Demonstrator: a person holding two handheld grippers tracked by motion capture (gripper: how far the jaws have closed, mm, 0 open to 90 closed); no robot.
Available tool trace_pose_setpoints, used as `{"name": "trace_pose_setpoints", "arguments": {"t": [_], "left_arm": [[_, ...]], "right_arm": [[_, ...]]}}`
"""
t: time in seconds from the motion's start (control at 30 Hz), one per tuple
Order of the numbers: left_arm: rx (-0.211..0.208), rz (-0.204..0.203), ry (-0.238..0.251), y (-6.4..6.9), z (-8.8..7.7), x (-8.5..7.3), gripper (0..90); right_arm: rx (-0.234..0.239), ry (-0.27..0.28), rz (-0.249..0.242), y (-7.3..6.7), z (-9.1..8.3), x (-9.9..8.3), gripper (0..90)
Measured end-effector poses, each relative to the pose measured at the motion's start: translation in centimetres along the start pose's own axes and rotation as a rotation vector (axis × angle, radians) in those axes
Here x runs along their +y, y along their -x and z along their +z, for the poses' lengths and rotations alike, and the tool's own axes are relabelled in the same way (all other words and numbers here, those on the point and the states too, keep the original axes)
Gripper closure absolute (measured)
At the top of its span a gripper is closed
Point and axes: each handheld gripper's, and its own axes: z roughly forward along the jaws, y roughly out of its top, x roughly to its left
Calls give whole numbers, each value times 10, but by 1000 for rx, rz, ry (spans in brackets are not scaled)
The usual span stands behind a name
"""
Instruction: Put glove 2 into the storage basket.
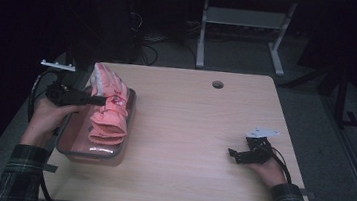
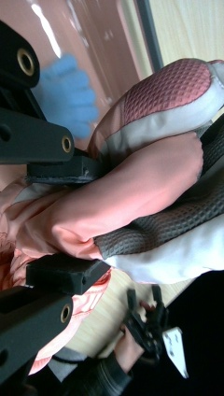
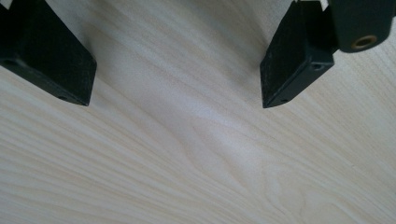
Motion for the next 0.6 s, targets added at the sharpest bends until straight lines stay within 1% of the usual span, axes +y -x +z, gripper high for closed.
{"name": "trace_pose_setpoints", "arguments": {"t": [0.07, 0.13, 0.3, 0.43, 0.5, 0.53, 0.6], "left_arm": [[12, 0, -11, -6, -2, -2, 594], [21, -8, -15, -11, -2, -5, 594], [37, -11, -47, -24, 4, -14, 594], [34, -20, -65, -35, 10, -21, 593], [43, -11, -82, -38, 13, -22, 592], [36, -17, -92, -42, 16, -24, 590], [30, -24, -94, -43, 19, -25, 588]], "right_arm": [[1, 0, 2, 0, 0, 0, 101], [0, 1, 1, 0, 0, 0, 102], [-1, 0, 1, 0, 0, 0, 101], [0, 1, 1, 0, 0, 0, 101], [-1, 0, 0, 0, 0, 0, 102], [0, 0, 1, 0, 0, 0, 102], [0, 0, 1, 0, 0, 0, 102]]}}
